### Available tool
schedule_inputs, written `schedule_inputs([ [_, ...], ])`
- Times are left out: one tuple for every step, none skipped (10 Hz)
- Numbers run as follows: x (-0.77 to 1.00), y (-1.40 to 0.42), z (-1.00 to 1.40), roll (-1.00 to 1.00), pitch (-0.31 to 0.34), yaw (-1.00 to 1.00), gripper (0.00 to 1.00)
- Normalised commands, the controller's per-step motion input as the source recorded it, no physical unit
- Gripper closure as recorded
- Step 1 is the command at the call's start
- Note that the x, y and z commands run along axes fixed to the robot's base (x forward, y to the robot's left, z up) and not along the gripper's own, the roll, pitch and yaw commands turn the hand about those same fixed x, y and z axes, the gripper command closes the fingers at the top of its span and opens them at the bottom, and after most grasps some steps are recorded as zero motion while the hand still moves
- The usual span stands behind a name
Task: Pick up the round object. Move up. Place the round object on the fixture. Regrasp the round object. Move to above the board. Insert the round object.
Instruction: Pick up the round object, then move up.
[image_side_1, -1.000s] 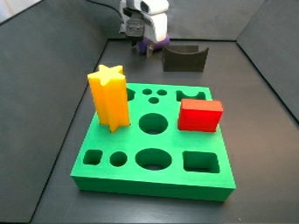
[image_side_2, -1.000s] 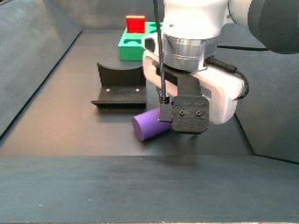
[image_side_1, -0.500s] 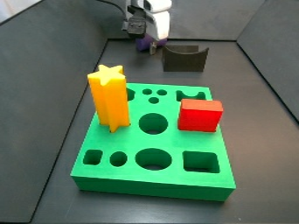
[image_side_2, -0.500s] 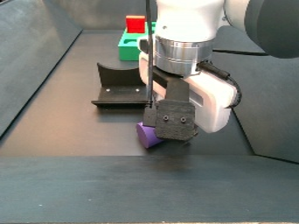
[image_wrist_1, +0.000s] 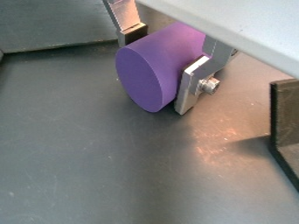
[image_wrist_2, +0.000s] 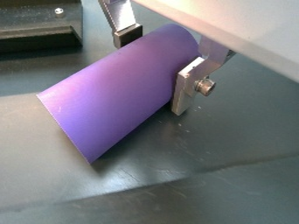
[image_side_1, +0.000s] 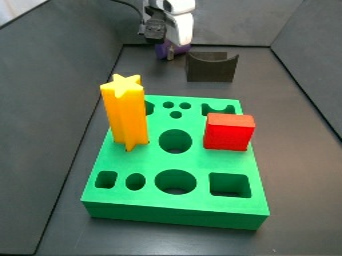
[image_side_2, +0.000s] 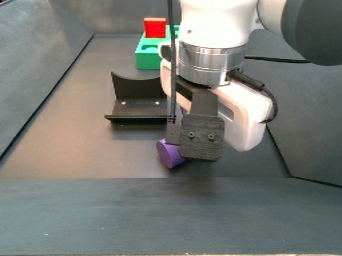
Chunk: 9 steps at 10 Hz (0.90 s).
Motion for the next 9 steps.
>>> schedule_inputs([
  [0.0,0.0,0.0,0.0,0.0,0.0,1.0],
  [0.0,0.0,0.0,0.0,0.0,0.0,1.0],
  [0.0,0.0,0.0,0.0,0.0,0.0,1.0],
  [0.0,0.0,0.0,0.0,0.0,0.0,1.0],
  [0.0,0.0,0.0,0.0,0.0,0.0,1.0],
  [0.0,0.0,0.0,0.0,0.0,0.0,1.0],
  [0.0,0.0,0.83,0.0,0.0,0.0,1.0],
  [-0.03,0.01,0.78,0.0,0.004,0.01,1.0],
  [-0.04,0.0,0.64,-0.02,-0.004,0.01,1.0],
])
